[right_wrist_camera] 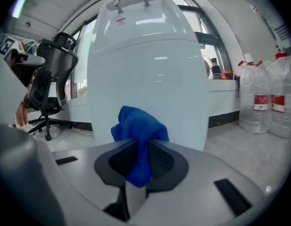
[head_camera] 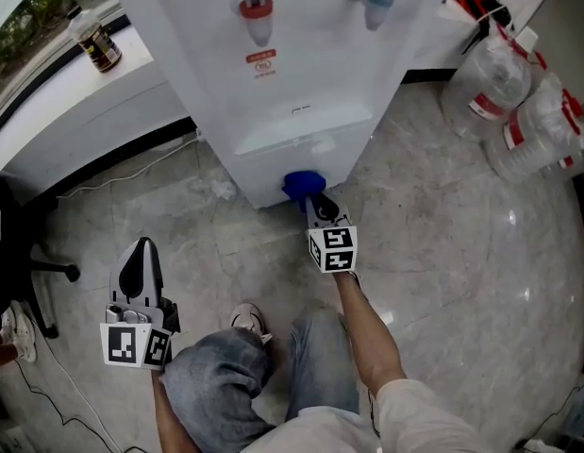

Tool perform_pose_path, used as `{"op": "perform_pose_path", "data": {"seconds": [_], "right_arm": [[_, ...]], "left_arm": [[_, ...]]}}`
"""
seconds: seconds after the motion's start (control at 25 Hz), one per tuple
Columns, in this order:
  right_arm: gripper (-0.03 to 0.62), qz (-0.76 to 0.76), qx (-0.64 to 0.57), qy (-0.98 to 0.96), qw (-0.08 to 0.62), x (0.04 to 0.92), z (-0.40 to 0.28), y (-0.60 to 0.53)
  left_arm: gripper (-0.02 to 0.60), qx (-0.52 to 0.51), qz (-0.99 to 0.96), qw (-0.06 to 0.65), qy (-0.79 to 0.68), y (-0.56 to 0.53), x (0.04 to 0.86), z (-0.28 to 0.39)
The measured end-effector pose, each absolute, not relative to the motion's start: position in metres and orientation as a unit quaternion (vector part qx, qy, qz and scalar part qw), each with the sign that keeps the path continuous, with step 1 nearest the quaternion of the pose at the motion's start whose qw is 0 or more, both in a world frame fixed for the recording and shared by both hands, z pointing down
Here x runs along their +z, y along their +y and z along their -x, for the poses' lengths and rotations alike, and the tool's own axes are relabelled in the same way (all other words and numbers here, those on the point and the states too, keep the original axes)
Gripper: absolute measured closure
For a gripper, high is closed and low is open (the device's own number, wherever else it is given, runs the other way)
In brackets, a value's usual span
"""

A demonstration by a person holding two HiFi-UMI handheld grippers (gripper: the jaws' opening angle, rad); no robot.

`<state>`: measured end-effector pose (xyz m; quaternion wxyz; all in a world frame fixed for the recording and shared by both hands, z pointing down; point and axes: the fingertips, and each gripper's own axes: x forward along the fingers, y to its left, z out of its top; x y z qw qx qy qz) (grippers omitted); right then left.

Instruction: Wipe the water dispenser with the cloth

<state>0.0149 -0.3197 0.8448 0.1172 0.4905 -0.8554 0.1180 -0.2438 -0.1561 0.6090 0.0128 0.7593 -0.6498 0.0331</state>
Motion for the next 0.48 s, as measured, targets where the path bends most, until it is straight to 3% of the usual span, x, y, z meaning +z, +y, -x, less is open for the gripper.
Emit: {"op": "perform_pose_path", "data": {"seconds": [0.48], "right_arm": [[0.528, -0.585, 0.096, -0.796, 0.127, 0.831, -0.158, -0.372]], "left_arm": [[0.569, 0.051, -0.764, 0.015, -0.642, -0.164, 0.617, 0.237]]}}
